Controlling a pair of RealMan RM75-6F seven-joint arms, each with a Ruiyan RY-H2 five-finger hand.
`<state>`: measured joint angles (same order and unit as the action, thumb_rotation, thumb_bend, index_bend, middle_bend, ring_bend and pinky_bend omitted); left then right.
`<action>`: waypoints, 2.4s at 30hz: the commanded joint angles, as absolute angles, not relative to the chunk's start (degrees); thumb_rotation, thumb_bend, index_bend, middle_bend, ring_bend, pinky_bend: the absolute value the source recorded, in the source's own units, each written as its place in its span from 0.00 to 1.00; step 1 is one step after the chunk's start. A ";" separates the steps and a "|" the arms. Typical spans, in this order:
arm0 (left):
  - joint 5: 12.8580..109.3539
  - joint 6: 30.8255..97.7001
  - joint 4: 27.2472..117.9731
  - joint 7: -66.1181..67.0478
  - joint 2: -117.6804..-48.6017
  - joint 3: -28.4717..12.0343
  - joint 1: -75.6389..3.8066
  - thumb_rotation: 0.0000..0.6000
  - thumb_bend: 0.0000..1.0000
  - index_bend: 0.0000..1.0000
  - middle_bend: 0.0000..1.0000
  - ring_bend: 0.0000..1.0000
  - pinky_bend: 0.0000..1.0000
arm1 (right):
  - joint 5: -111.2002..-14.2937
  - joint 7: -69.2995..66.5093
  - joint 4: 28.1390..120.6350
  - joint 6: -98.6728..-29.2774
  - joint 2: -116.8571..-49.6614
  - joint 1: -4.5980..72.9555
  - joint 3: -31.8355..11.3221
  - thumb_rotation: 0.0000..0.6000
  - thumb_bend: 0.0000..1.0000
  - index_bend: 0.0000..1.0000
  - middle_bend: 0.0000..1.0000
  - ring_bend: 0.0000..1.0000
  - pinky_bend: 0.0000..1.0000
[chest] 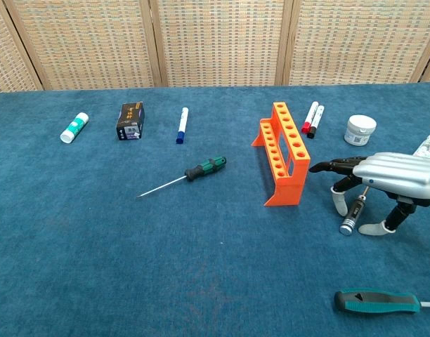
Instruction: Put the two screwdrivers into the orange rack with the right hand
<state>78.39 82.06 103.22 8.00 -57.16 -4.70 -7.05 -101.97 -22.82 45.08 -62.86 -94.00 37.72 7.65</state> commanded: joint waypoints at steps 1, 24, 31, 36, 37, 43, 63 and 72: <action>78.38 82.08 103.24 7.95 -57.14 -4.70 -7.04 1.00 0.00 0.00 0.00 0.00 0.00 | -101.56 -22.64 44.88 -62.55 -94.28 37.77 7.52 1.00 0.28 0.50 0.02 0.00 0.10; 78.45 81.98 103.32 7.63 -56.99 -4.60 -7.07 1.00 0.00 0.00 0.00 0.00 0.00 | -99.07 -27.29 45.10 -65.86 -94.60 37.12 6.24 1.00 0.42 0.66 0.08 0.00 0.12; 79.29 82.03 103.51 6.69 -56.55 -4.27 -6.94 1.00 0.00 0.00 0.00 0.00 0.00 | -96.55 -31.51 57.35 -68.77 -87.29 36.14 4.19 1.00 0.45 0.66 0.10 0.00 0.12; 80.17 82.47 103.64 5.58 -56.07 -4.01 -6.64 1.00 0.00 0.00 0.00 0.00 0.00 | -93.85 -35.00 69.79 -70.68 -79.74 35.84 1.19 1.00 0.45 0.66 0.11 0.00 0.12; 80.29 82.55 103.66 5.38 -55.99 -4.00 -6.60 1.00 0.00 0.00 0.00 0.00 0.00 | -93.33 -35.42 71.78 -70.83 -78.53 35.84 0.58 1.00 0.45 0.66 0.11 0.00 0.12; 80.98 82.82 103.55 4.22 -55.52 -3.85 -6.40 1.00 0.00 0.00 0.00 0.00 0.00 | -89.20 -39.19 83.50 -70.39 -71.93 36.30 -3.82 1.00 0.46 0.66 0.12 0.00 0.12; 80.16 81.84 103.40 3.18 -55.20 -4.26 -6.90 1.00 0.00 0.00 0.00 0.00 0.00 | -67.02 -54.63 99.22 -53.07 -66.42 39.60 -15.96 1.00 0.53 0.67 0.13 0.00 0.12; 79.66 81.09 103.34 3.57 -55.29 -4.36 -7.32 1.00 0.00 0.00 0.00 0.00 0.00 | -61.61 -58.93 99.48 -49.45 -68.29 38.50 -19.60 1.00 0.53 0.67 0.13 0.00 0.12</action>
